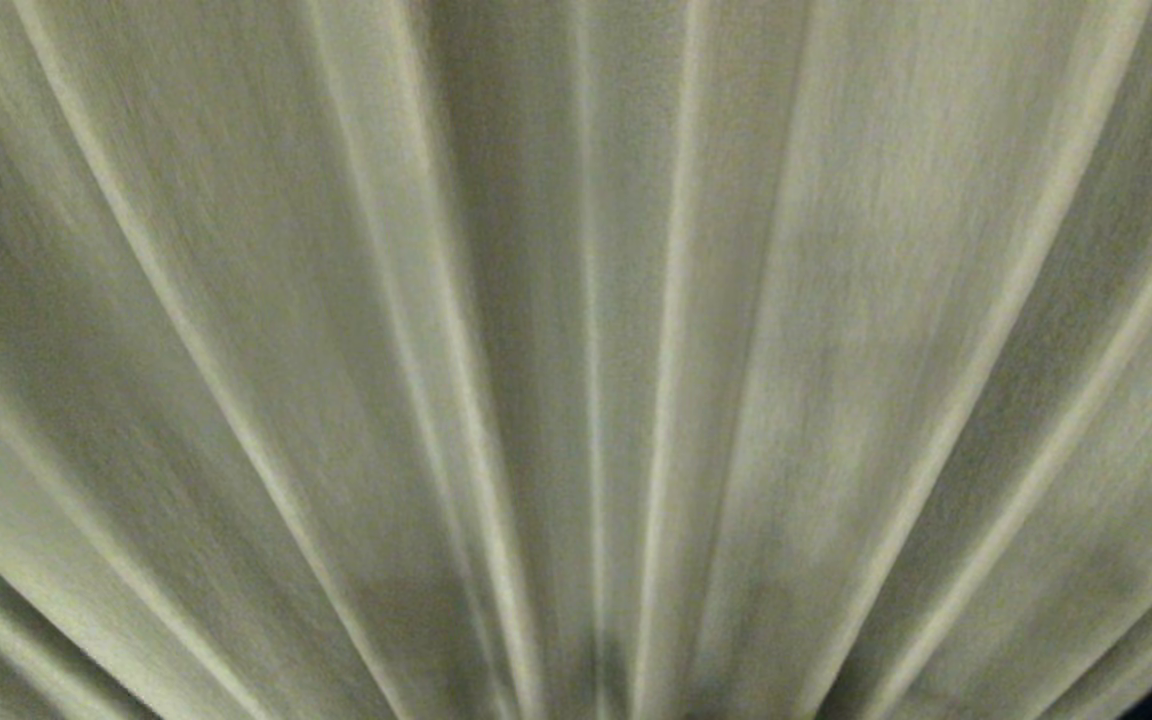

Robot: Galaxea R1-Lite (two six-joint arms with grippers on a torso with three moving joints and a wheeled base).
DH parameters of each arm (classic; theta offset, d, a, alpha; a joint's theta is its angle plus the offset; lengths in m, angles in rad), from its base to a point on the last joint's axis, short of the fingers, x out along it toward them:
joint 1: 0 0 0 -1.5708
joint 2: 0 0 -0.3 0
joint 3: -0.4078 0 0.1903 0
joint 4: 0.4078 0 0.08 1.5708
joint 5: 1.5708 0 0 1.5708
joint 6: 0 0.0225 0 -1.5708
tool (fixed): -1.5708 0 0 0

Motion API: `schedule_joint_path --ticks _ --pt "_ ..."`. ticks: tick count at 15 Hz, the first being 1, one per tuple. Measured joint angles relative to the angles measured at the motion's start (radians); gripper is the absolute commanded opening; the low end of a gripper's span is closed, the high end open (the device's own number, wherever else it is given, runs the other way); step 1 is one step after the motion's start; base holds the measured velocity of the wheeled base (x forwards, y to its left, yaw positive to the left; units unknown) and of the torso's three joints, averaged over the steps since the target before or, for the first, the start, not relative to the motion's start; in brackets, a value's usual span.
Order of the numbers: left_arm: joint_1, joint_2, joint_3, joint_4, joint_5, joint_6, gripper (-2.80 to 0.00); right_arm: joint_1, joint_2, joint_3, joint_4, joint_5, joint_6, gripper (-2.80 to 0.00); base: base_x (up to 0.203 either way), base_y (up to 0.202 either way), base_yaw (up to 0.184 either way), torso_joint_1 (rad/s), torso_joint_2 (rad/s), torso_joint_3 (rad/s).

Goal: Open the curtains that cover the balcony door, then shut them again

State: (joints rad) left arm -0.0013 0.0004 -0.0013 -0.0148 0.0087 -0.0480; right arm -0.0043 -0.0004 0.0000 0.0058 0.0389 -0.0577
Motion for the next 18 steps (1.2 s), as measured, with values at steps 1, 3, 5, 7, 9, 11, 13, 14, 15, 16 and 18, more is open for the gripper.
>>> schedule_joint_path --ticks 1,3,5,7,9,11,13,14,15,16,18 --pt "0.0 0.0 0.0 0.0 0.0 0.0 -2.8 0.0 0.0 0.0 0.0 0.0 0.0 -2.8 0.001 0.133 0.003 0.002 0.01 0.0" --pt "-0.001 0.0 0.0 0.0 0.001 -0.001 -2.8 -0.001 0.0 0.0 0.0 0.0 0.0 -2.8 0.0 0.187 0.002 0.001 0.0 0.002" --pt "-0.001 0.0 0.0 -0.001 0.0 -0.001 -2.8 -0.001 0.0 0.0 0.0 0.0 0.0 -2.8 0.0 0.192 -0.001 -0.001 0.0 0.002" --pt "-0.001 0.0 0.0 -0.001 0.0 -0.001 -2.8 -0.001 0.0 0.0 0.0 0.0 0.0 -2.8 0.0 0.168 -0.014 0.008 0.0 0.0" --pt "0.0 0.0 0.0 -0.001 0.001 -0.002 -2.8 0.001 0.0 0.0 0.0 0.0 0.0 -2.8 0.0 0.183 0.001 0.001 0.0 0.002" --pt "-0.001 0.0 0.001 0.001 0.001 -0.001 -2.8 -0.001 0.0 0.0 0.002 0.0 0.0 -2.8 -0.007 0.203 -0.006 0.01 0.0 0.0" --pt "0.0 0.0 0.0 -0.001 0.001 -0.002 -2.8 -0.001 0.0 0.0 0.002 -0.001 0.001 -2.8 -0.067 0.155 -0.024 0.027 0.0 -0.004" --pt "-0.002 0.0 0.0 0.001 0.002 -0.002 -2.8 -0.002 0.0 0.0 0.0 0.001 0.0 -2.8 -0.113 0.115 -0.008 -0.019 0.01 0.004" --pt "0.001 0.0 0.0 0.0 0.001 -0.002 -2.8 0.0 0.0 0.0 0.0 0.0 0.0 -2.8 -0.168 0.154 -0.013 0.009 0.0 0.005" --pt "0.0 0.0 0.0 -0.001 0.002 -0.002 -2.8 0.002 0.0 0.0 0.0 0.001 0.0 -2.8 -0.161 0.157 -0.003 0.004 0.0 0.002" --pt "-0.001 0.0 0.0 -0.002 0.002 -0.002 -2.8 -0.001 0.0 0.0 0.0 0.001 0.0 -2.8 -0.194 0.193 -0.004 -0.02 0.01 0.007"
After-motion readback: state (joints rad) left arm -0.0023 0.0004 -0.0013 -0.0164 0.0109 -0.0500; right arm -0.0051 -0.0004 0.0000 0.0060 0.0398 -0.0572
